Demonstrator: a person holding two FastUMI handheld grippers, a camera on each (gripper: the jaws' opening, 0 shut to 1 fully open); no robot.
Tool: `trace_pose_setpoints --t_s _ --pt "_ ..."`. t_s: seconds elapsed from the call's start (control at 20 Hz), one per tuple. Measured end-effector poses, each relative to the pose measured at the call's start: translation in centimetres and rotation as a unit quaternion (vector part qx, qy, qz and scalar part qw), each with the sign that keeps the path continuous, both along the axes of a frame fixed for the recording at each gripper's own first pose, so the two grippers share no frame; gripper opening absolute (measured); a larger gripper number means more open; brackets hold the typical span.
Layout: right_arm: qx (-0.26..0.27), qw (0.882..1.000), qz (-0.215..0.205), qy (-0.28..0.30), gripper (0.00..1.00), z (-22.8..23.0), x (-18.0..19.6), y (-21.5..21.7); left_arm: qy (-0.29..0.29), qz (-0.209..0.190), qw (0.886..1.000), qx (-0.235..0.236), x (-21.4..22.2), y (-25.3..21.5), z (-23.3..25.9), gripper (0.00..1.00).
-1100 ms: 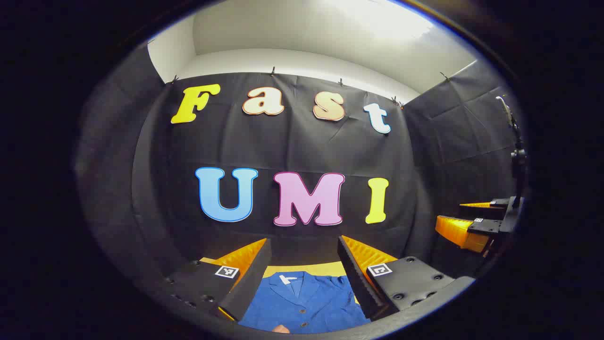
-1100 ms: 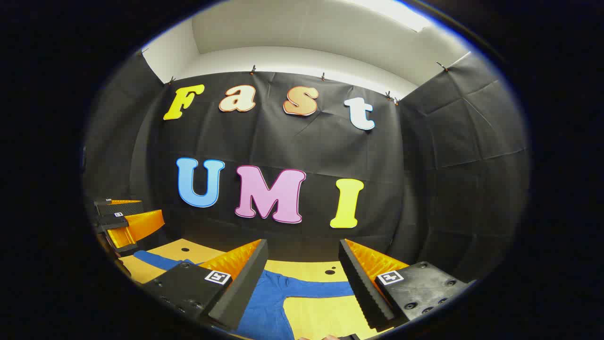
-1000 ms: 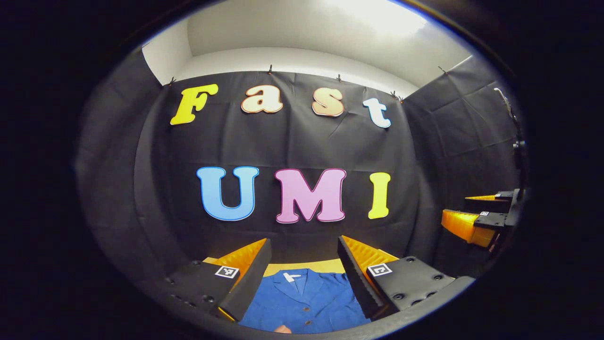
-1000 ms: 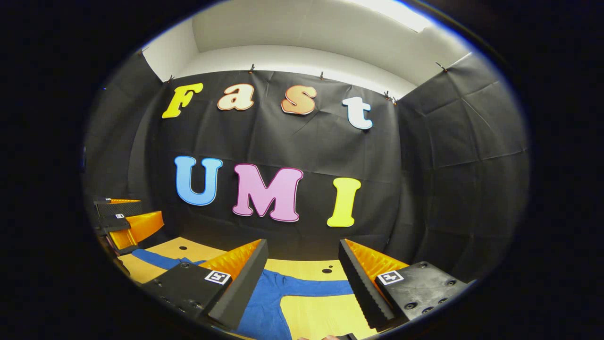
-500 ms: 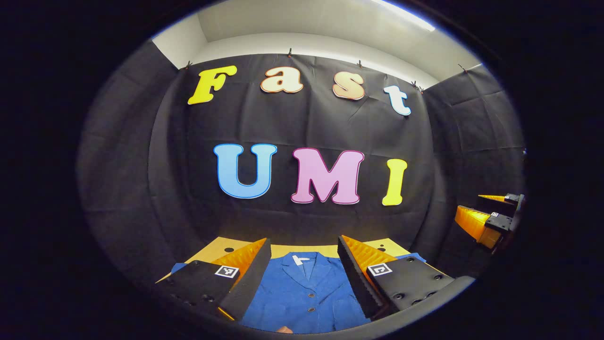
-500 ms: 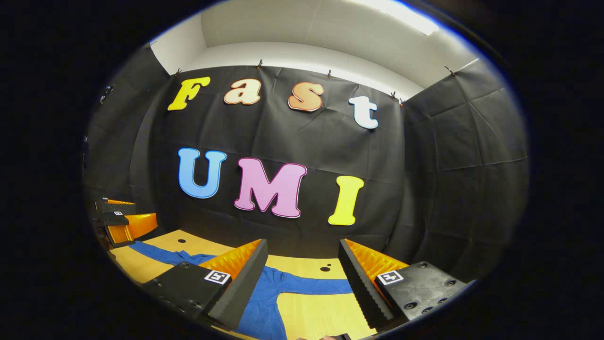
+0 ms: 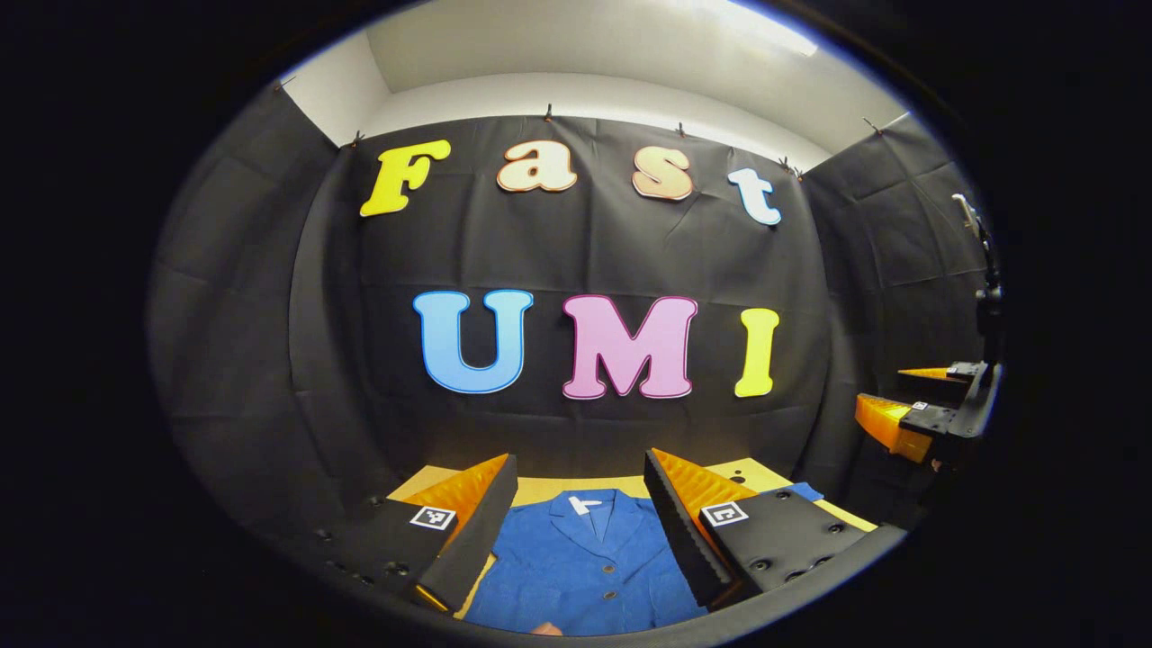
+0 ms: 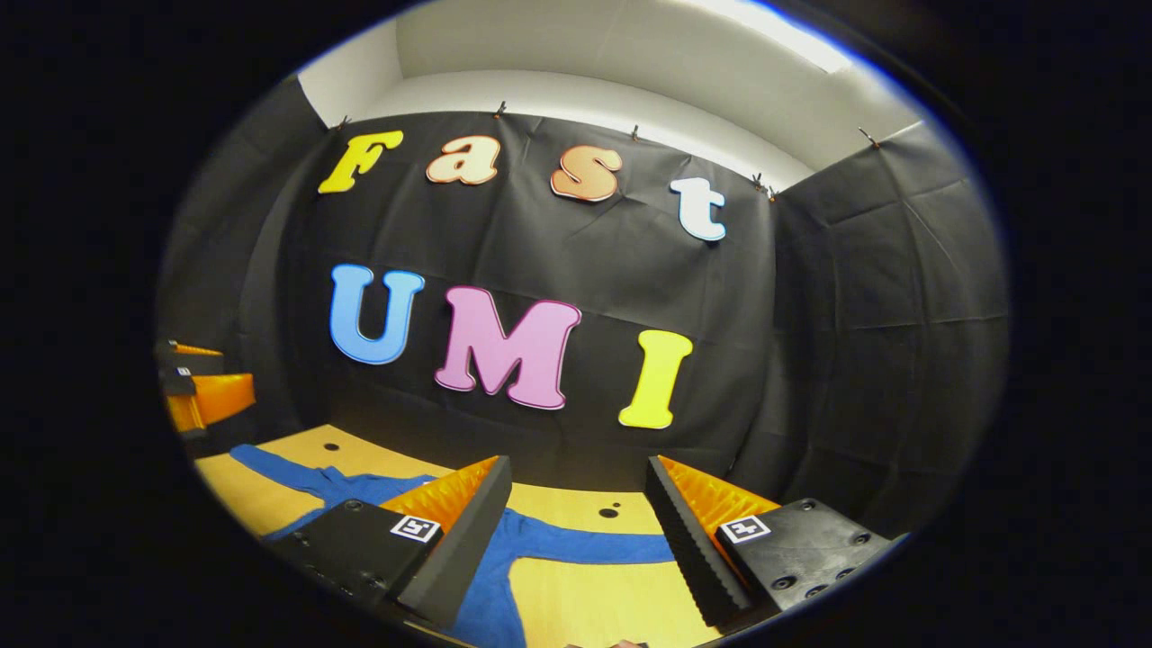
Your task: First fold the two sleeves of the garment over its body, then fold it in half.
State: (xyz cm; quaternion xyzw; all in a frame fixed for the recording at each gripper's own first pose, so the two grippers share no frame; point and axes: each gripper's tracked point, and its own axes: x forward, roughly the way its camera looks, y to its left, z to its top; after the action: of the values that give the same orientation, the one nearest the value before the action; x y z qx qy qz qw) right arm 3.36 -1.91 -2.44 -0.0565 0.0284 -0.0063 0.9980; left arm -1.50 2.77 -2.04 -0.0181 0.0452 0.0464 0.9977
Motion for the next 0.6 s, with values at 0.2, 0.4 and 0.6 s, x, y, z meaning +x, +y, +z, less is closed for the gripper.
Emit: trace_pose_setpoints --t_s 0.2,0.4,0.6 --pt "0.001 1.000 -0.012 0.023 0.96 -1.5 1.3 -3.4 -0.004 -0.007 1.000 -0.009 0.6 -1.1 -0.7 0.82" --pt "-0.019 0.997 -0.020 0.071 0.99 -6.2 4.7 -8.1 0.011 -0.018 1.000 0.000 2.0 -3.0 -1.7 0.81" --pt "0.025 0.990 -0.027 0.135 0.96 -13.5 11.0 -12.9 0.016 -0.004 1.000 0.010 4.3 -4.4 -1.8 0.81"
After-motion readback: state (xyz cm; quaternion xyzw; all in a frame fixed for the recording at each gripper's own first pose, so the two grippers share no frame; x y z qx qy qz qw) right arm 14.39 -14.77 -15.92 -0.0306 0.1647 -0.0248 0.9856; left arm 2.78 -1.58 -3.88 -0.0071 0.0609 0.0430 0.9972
